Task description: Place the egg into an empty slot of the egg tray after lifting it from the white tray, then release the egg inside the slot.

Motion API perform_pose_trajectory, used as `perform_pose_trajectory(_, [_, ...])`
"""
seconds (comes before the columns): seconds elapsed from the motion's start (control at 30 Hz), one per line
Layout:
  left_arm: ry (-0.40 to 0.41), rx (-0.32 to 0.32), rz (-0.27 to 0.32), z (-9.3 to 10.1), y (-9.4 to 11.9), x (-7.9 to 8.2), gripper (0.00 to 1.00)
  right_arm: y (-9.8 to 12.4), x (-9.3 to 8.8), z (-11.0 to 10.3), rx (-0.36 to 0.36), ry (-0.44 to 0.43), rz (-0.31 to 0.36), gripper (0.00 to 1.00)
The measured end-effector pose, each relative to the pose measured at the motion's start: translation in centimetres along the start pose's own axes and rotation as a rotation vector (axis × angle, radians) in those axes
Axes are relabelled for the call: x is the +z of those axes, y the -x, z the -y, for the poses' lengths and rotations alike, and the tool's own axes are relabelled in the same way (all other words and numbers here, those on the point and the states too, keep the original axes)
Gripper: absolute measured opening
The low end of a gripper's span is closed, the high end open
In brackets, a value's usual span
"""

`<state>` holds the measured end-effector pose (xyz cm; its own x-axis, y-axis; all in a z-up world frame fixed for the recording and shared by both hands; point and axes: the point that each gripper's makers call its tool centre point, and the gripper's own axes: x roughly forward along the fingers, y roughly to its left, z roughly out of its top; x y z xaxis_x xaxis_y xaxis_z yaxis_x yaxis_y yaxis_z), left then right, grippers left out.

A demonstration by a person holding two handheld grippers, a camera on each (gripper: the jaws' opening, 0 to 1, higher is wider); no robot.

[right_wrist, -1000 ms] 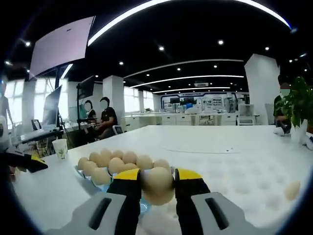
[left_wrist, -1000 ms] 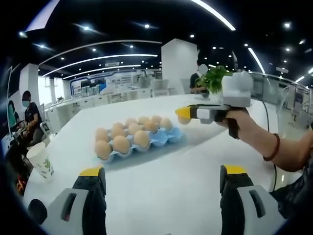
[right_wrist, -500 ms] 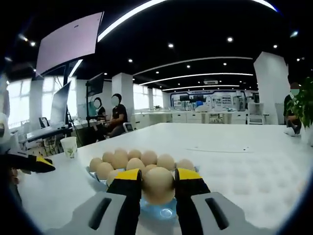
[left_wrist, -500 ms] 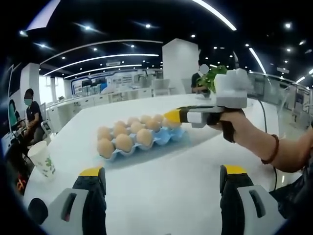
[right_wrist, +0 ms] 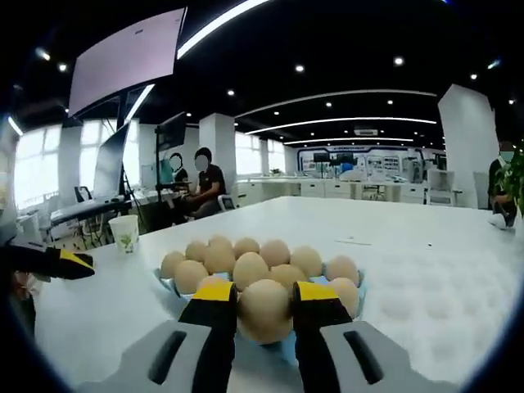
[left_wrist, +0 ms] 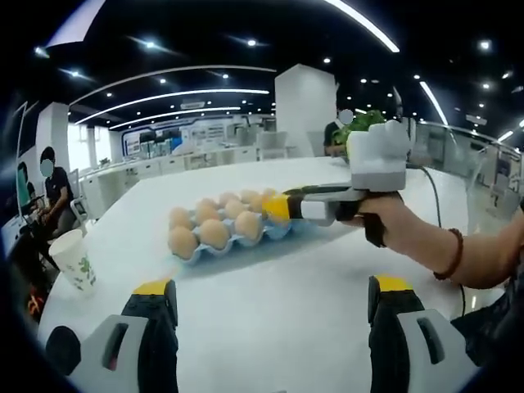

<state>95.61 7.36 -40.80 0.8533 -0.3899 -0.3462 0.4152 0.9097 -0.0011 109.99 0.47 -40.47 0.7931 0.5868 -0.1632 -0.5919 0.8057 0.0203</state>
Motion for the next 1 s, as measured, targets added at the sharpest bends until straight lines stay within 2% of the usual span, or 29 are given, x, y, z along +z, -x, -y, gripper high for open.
perform_pose_trajectory(0.2, [0.007,-0.001,-0.001,-0.1,0.0,-0.2,0.99,-0.5,-1.1,-0.1,0.005,0.017,-0.03,0.28])
perform_pose_trajectory(0.37, [0.009,-0.004,-0.001,-0.2,-0.1,-0.4,0.99,-0.4,-1.6,0.0,0.003,-0.008,-0.034,0.28])
perform_pose_trajectory(0.53, [0.01,-0.009,-0.004,-0.1,-0.3,-0.5,0.99,-0.3,-1.6,-0.1,0.006,0.001,-0.033,0.28])
perform_pose_trajectory(0.67, [0.022,-0.023,0.018,0.1,-0.3,-0.1,0.99,-0.3,-1.6,-0.2,0.011,0.0,-0.026,0.28])
perform_pose_trajectory(0.77, [0.011,-0.017,0.007,0.1,-0.3,-0.2,0.99,-0.3,-1.5,-0.2,0.015,0.002,-0.025,0.29])
perform_pose_trajectory(1.0, [0.015,-0.029,0.013,0.4,-0.5,0.1,1.0,0.1,-1.0,-0.2,0.033,0.003,-0.006,0.35])
